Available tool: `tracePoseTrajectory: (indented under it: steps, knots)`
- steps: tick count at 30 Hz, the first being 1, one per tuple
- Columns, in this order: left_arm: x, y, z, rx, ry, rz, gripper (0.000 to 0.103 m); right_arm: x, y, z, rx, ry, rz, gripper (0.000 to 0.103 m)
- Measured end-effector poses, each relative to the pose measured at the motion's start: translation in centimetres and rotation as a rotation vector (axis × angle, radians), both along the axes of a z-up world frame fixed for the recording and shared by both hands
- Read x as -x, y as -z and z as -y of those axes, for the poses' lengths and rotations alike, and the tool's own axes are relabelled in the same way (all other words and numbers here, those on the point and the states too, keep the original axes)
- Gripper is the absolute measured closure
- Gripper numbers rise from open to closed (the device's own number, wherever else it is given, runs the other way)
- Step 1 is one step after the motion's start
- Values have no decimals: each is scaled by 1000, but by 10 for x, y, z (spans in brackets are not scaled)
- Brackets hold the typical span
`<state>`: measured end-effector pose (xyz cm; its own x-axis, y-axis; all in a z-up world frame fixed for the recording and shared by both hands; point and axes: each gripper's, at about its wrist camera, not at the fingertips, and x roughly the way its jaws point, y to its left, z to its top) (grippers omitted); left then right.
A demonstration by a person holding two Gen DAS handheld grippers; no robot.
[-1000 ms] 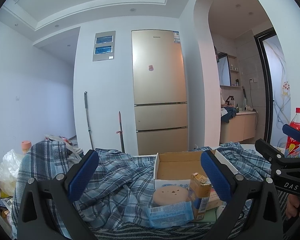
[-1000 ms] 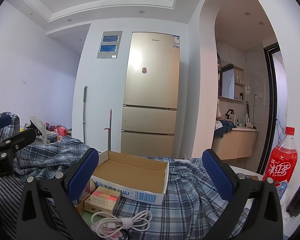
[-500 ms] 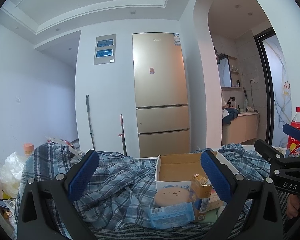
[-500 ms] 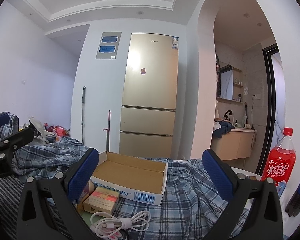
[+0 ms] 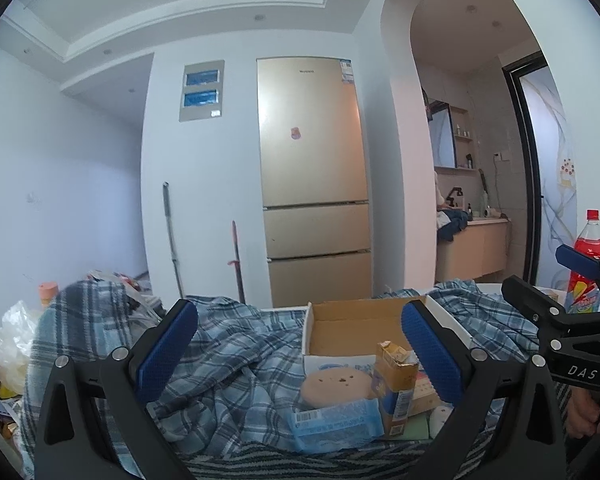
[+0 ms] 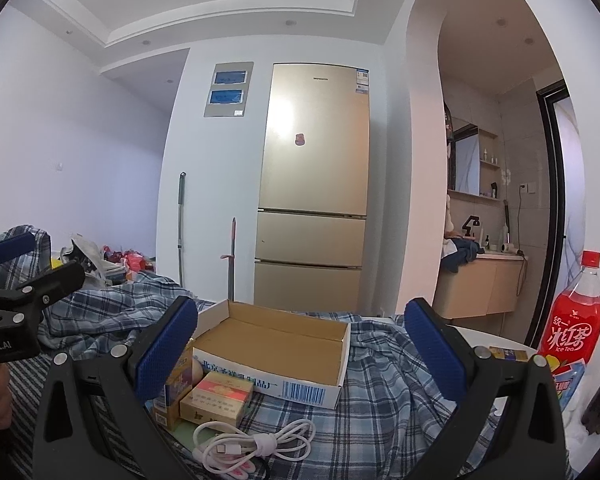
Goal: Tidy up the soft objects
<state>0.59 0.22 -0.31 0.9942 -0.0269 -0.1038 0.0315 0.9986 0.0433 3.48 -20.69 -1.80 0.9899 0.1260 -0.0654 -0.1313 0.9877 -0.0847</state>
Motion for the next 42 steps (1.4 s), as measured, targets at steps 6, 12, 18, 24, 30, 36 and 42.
tracePoseTrajectory:
  steps: [6, 12, 18, 24, 30, 36, 42]
  knots:
    - [-1, 3, 2, -12, 18, 0, 0, 2, -1, 1, -17, 13, 13, 0]
    - [-4, -20, 3, 44, 102, -74, 0, -1, -29, 13, -62, 3, -49, 0]
    - [-8, -48, 17, 52, 79, -56, 0, -13, -58, 23, -73, -2, -149, 0]
    - [-29, -58, 36, 62, 91, -150, 0, -30, -58, 44, -134, 29, -193, 0]
    - [-60, -34, 58, 15, 108, -299, 0, -45, -32, 55, -148, 83, -237, 0]
    - [-80, 9, 66, -7, 115, -419, 9, -67, -6, 54, -119, 124, -369, 0]
    - [-90, 33, 69, -54, 120, -495, 21, -78, 7, 54, -149, 43, -483, 0]
